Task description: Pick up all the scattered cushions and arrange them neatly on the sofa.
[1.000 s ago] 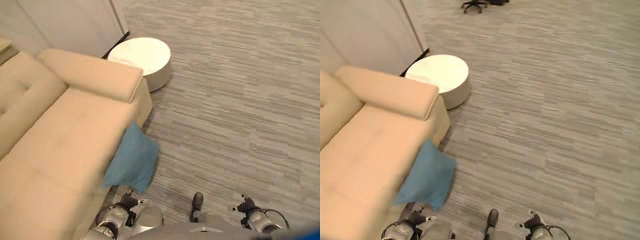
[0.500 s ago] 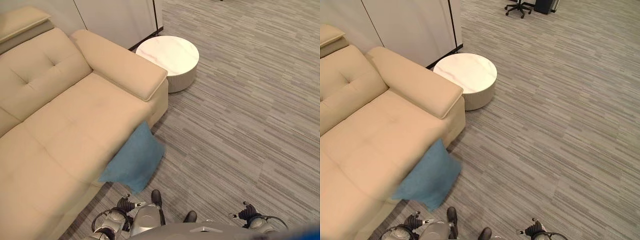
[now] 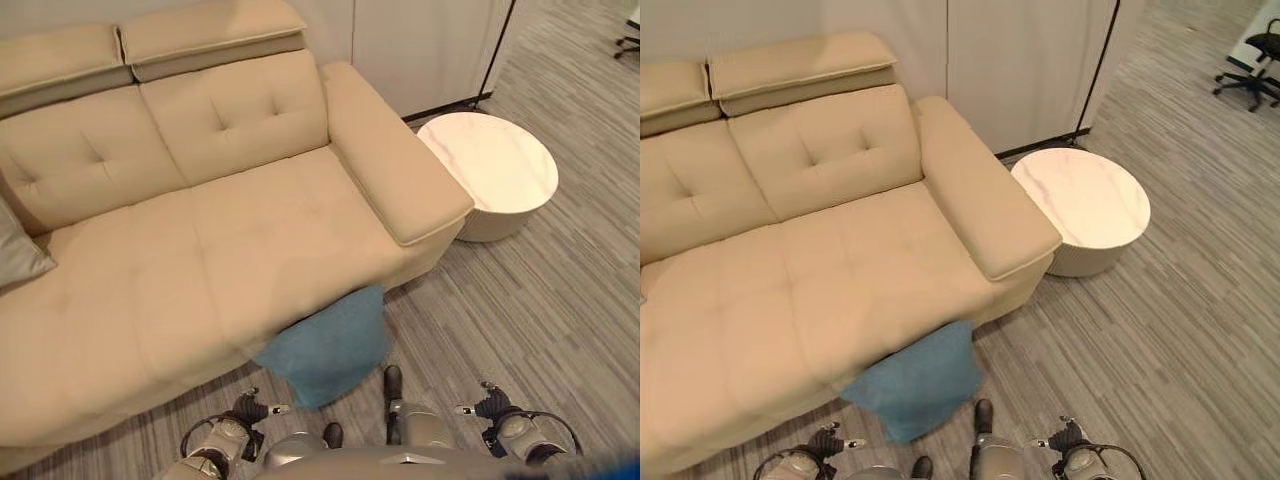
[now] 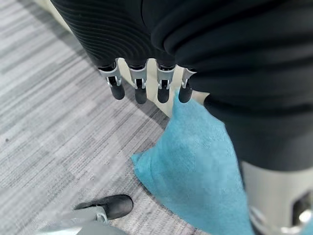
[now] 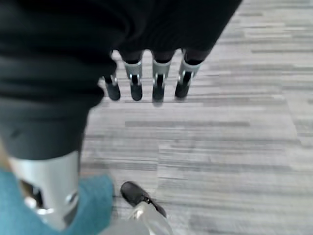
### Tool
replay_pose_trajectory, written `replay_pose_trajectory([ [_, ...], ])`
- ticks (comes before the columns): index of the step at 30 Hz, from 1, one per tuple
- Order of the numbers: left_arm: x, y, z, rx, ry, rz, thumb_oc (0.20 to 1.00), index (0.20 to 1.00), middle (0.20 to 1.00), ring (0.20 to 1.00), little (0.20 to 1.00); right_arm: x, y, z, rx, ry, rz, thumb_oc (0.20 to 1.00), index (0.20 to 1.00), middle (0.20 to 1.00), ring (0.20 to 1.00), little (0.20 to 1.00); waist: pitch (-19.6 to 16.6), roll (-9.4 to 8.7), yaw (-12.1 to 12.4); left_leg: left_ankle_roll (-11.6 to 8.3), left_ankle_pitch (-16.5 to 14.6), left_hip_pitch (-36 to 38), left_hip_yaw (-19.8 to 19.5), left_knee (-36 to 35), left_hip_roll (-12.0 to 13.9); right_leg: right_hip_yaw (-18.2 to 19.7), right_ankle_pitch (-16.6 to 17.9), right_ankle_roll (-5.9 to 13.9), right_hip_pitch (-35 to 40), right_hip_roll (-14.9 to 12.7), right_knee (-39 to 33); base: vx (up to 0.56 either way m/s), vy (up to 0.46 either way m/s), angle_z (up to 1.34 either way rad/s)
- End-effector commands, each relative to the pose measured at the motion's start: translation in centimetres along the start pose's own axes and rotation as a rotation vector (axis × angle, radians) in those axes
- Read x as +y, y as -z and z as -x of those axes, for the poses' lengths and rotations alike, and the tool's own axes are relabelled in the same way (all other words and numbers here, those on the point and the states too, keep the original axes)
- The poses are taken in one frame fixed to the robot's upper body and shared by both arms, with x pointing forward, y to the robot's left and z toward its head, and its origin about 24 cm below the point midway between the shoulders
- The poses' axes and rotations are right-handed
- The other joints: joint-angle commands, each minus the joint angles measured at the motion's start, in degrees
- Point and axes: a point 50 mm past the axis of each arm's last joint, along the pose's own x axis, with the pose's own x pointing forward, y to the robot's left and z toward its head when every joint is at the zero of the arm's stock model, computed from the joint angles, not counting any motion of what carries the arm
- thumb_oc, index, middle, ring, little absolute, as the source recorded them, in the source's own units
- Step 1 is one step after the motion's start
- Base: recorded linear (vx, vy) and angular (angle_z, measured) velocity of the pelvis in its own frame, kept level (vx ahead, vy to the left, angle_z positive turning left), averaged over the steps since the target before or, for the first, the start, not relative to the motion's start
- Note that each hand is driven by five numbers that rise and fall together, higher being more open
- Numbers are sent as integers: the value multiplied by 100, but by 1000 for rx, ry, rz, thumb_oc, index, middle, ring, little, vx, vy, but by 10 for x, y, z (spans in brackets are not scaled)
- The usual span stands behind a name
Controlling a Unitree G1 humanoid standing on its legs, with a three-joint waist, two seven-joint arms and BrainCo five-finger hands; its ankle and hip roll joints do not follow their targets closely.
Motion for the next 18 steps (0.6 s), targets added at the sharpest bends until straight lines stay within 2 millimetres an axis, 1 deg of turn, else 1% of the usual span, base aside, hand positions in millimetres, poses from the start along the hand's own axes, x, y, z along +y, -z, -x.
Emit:
replay_pose_trajectory([
  [1,5,-3,-1,-5,-10,8,1000,1000,1000,1000,1000,-21,21,0,60,52,38,1000,1000,1000,1000,1000,47,-26,-113,-179,131,-677,339,287,-19,-171,-638,551,435,-145,162,96,-217,71],
  [3,4,1,-1,4,-9,1,1000,1000,1000,1000,1000,-19,18,0,46,48,30,1000,1000,1000,1000,1000,6,-57,-88,-252,155,-690,341,264,61,-325,-692,499,615,-117,41,73,-178,65],
  [5,4,2,-1,8,-9,-1,1000,1000,1000,1000,1000,-19,19,0,49,48,27,1000,1000,1000,1000,1000,-18,-63,-95,-289,172,-691,340,240,99,-397,-709,480,688,-104,-30,55,-148,43],
  [6,4,0,-1,3,-8,6,1000,1000,1000,1000,1000,-18,17,0,43,49,20,1000,1000,1000,1000,1000,-49,-63,-87,-350,216,-732,371,226,177,-505,-759,430,789,-76,-109,72,-208,36],
  [8,2,-3,-1,-6,-4,13,1000,1000,1000,1000,1000,-19,16,0,39,49,14,1000,1000,1000,1000,1000,-46,-63,-92,-390,213,-779,414,266,238,-611,-812,384,878,-58,-186,45,-150,49],
  [10,0,-9,-2,-29,2,15,1000,1000,1000,1000,1000,-20,15,0,36,52,8,1000,1000,1000,1000,1000,-12,-76,-115,-432,222,-919,581,413,287,-731,-865,349,957,-74,-261,7,-72,59],
  [11,0,-9,-2,-29,2,15,1000,1000,1000,1000,1000,-20,15,0,36,52,8,1000,1000,1000,1000,1000,-11,-75,-118,-433,216,-924,578,424,286,-735,-865,349,959,-73,-263,-75,-27,64],
  [12,-3,-24,-2,-78,12,-5,1000,1000,1000,1000,1000,-23,20,0,52,62,1,1000,1000,1000,1000,1000,52,-67,-241,-445,326,-1233,1653,599,565,-1076,-910,341,1077,-184,-375,-92,-17,82],
  [14,-2,-27,-3,-91,13,-8,1000,1000,1000,1000,1000,-22,25,1,70,61,-6,1000,1000,1000,1000,1000,41,-75,-333,-397,307,-1282,2356,687,728,-1306,-894,341,1097,-231,-408,-54,-9,147],
  [15,-3,-25,-2,-81,15,-15,1000,1000,1000,1000,1000,-20,28,2,87,59,-9,1000,1000,1000,1000,1000,1,-64,-389,-386,306,-1264,2719,703,808,-1474,-886,341,1142,-241,-430,46,35,131],
  [16,-2,-20,-2,-66,14,-13,1000,1000,1000,1000,1000,-19,28,2,86,55,-3,1000,1000,1000,1000,1000,-3,-58,-379,-386,272,-1216,2739,681,806,-1481,-887,345,1179,-231,-431,139,82,77],
  [17,-2,-10,-1,-33,12,-2,1000,1000,1000,1000,1000,-14,28,3,86,44,6,1000,1000,1000,1000,1000,-48,-68,-344,-356,265,-1082,2671,468,733,-1502,-870,373,1229,-227,-432,138,89,16],
  [18,-1,-7,-1,-21,11,-1,1000,1000,1000,1000,1000,-13,28,3,88,40,11,1000,1000,1000,1000,1000,-64,-74,-343,-344,278,-1043,2674,393,722,-1514,-862,391,1237,-230,-433,132,96,22],
])
